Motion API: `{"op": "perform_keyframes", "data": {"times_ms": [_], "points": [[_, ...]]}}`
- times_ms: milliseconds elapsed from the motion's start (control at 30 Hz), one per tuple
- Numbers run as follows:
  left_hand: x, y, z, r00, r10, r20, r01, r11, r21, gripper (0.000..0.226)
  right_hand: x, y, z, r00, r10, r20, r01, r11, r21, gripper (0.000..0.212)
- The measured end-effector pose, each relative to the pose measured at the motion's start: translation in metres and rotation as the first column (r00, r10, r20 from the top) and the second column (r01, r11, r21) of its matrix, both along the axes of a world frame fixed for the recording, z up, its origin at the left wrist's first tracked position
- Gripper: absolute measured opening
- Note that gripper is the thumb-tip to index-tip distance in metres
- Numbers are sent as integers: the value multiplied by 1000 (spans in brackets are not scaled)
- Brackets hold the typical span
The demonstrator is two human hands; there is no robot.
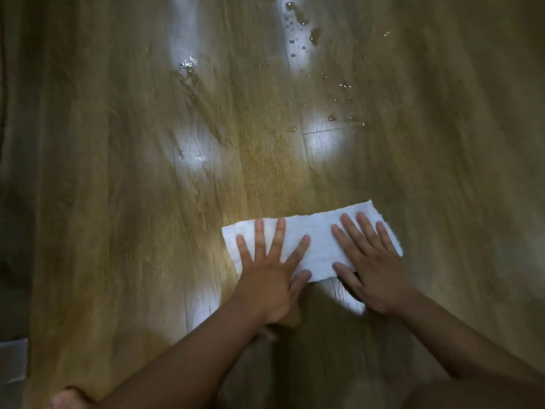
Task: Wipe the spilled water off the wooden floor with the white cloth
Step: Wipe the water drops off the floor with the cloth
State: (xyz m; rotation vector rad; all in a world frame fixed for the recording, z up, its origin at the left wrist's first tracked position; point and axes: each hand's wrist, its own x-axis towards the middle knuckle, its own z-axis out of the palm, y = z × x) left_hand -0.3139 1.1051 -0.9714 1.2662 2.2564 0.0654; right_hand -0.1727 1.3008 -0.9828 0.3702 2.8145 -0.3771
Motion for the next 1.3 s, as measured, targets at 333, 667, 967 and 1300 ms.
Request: {"op": "perform_keyframes", "data": {"times_ms": [333,667,967,1300], "points": [[17,83,-7,964,-266,2,264,955,139,74,0,78,8,833,-553,32,551,821,-150,77],[34,-25,-5,1000,-12,5,11,994,109,63,-64,-25,-12,988,-139,-72,149,975,165,62],[22,-83,9,988,151,40,-155,984,90,53,-89,-102,-16,978,160,-133,-148,984,99,57],[37,-16,-7,993,-74,94,49,969,243,55,-20,-24,-20,970,43,-239,-41,999,15,58]]}}
